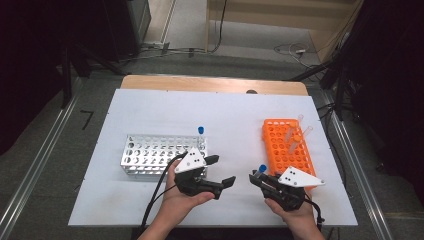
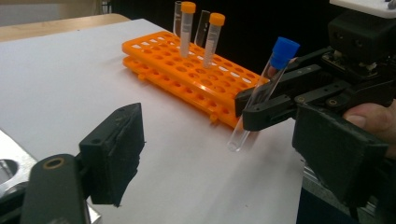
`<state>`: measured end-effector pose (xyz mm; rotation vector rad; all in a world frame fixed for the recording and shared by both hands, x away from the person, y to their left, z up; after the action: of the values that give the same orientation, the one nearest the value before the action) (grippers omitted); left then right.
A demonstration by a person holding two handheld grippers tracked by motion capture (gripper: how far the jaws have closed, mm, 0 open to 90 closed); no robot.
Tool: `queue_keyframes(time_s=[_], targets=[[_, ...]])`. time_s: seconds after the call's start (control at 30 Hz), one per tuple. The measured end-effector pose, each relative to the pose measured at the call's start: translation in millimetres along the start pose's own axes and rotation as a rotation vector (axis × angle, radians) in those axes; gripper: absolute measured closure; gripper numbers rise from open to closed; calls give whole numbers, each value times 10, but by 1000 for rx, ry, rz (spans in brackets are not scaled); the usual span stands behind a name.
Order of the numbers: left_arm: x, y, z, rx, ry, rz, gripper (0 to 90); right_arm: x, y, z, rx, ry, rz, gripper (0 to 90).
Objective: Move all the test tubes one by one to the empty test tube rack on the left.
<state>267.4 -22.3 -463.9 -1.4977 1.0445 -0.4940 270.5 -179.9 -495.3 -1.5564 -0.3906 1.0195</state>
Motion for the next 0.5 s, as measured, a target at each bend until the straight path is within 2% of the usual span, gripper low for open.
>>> queue_keyframes(time_s=[0.17, 0.5], targets=[[69, 5, -86, 12, 22, 8, 288, 34, 7, 58, -10, -17, 8, 753], [210, -3, -255, 31, 94, 15, 494, 85, 23, 177, -28, -52, 23, 753]])
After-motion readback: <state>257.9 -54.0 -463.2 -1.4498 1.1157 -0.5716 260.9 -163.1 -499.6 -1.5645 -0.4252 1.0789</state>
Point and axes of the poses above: each handheld gripper's, and its own axes: x roughly forward along the jaws, y roughly out of its underside, z roughly to its left, the point moved 8 cm from there along x, roughly forward along the jaws, and after that the axes turned 4 degrees about -z, right-handed, at the moved point
